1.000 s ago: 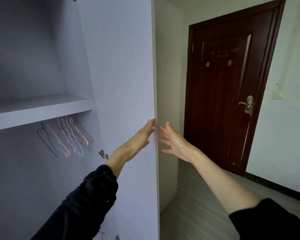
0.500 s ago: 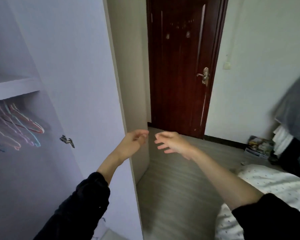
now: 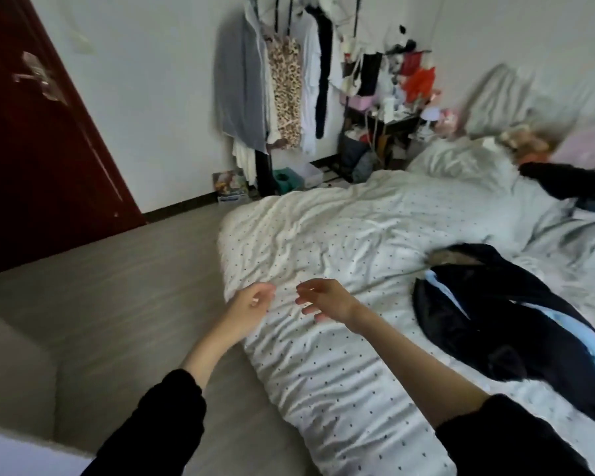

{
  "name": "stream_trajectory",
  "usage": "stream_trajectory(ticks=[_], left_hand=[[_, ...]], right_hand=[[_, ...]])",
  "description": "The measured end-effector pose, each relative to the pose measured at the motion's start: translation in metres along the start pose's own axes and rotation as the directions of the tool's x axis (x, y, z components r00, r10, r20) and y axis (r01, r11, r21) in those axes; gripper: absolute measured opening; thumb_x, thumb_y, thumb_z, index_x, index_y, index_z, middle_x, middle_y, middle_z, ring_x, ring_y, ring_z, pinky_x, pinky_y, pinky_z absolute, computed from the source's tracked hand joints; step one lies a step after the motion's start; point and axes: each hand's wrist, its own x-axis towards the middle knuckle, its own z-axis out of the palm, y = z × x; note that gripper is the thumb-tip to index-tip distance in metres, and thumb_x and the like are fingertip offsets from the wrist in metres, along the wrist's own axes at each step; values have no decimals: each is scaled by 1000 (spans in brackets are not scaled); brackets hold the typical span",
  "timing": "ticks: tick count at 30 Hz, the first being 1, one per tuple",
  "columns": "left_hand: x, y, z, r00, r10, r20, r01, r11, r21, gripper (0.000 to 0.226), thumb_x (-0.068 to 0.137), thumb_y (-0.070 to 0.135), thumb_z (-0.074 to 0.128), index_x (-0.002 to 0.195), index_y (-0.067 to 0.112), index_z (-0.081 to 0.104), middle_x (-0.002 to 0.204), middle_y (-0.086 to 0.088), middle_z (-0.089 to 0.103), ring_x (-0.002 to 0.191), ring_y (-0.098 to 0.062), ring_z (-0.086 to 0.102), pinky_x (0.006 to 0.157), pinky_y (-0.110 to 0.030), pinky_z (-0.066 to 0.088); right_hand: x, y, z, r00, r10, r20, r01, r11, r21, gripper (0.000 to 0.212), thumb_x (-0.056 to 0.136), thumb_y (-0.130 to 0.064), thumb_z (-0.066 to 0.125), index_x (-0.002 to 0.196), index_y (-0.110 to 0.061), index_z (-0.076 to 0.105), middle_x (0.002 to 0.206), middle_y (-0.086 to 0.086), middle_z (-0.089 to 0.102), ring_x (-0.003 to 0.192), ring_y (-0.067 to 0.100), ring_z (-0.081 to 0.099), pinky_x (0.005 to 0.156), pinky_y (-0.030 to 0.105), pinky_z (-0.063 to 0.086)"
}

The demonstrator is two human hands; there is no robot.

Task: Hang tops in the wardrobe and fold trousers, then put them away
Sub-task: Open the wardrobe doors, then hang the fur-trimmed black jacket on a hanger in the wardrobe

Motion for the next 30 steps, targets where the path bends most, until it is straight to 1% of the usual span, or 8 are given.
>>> stream_trajectory(ticks=[2, 5, 10, 13, 17, 21, 26, 30], left_hand=[[14, 13, 43, 989, 34, 143, -40, 998, 43, 24, 98, 14, 46, 120, 15, 57, 117, -1, 60, 112, -18, 55, 97, -36, 43], [31, 36, 109, 944, 75, 321, -109, 990, 87, 26, 99, 20, 45, 123, 18, 55, 126, 0, 57, 117, -15, 52, 96, -27, 43], [57, 51, 206, 846, 55, 530, -157, 976, 151, 33, 101, 21, 39, 132, 15, 49, 136, 0, 50, 124, -13, 47, 92, -17, 36], [78, 51, 255, 811, 7, 585, -139, 974, 181, 37, 102, 19, 37, 137, 13, 43, 142, 0, 44, 130, -13, 42, 96, -16, 33], [111, 46, 311, 784, -43, 620, -135, 962, 238, 39, 102, 20, 35, 140, 17, 39, 144, 3, 42, 131, -10, 41, 95, -15, 32], [142, 47, 355, 801, -50, 597, -152, 947, 283, 37, 101, 21, 36, 138, 20, 43, 140, 2, 46, 127, -8, 44, 95, -14, 32], [178, 60, 393, 849, -29, 527, -156, 940, 303, 35, 100, 16, 38, 133, 18, 49, 135, 1, 51, 123, -10, 48, 95, -15, 34], [193, 67, 405, 862, -23, 507, -152, 941, 302, 34, 100, 14, 39, 131, 16, 51, 133, 1, 53, 122, -11, 50, 101, -20, 37]], right_hand=[[-17, 29, -40, 991, 46, -124, -43, 999, 27, 28, 97, -22, 50, 121, -9, 58, 102, 8, 64, 70, 11, 59, 59, 18, 43], [-42, 73, -97, 961, 98, -258, -104, 994, -11, 29, 97, -21, 49, 121, -7, 59, 109, 11, 64, 77, 12, 59, 55, 9, 44], [-56, 141, -171, 883, 209, -421, -283, 952, -120, 23, 93, -21, 49, 94, -6, 65, 87, 15, 62, 84, 28, 57, 80, 36, 43], [-49, 182, -213, 825, 253, -505, -400, 893, -205, 39, 95, -28, 48, 129, -11, 54, 123, 10, 61, 116, 30, 53, 95, 35, 41], [-22, 234, -272, 785, 169, -596, -439, 830, -343, 42, 97, -27, 46, 136, -13, 45, 131, 7, 54, 123, 26, 47, 97, 37, 42], [12, 266, -333, 748, 50, -661, -517, 668, -535, 45, 97, -29, 43, 139, -14, 37, 138, 5, 46, 129, 25, 38, 102, 40, 33], [49, 296, -388, 811, -15, -585, -530, 405, -745, 54, 95, -25, 48, 144, -16, 27, 141, 4, 39, 138, 24, 24, 111, 49, 19], [63, 310, -406, 847, 16, -531, -522, 204, -828, 30, 86, -19, 60, 116, -19, 56, 122, 2, 49, 125, 24, 36, 111, 49, 18]])
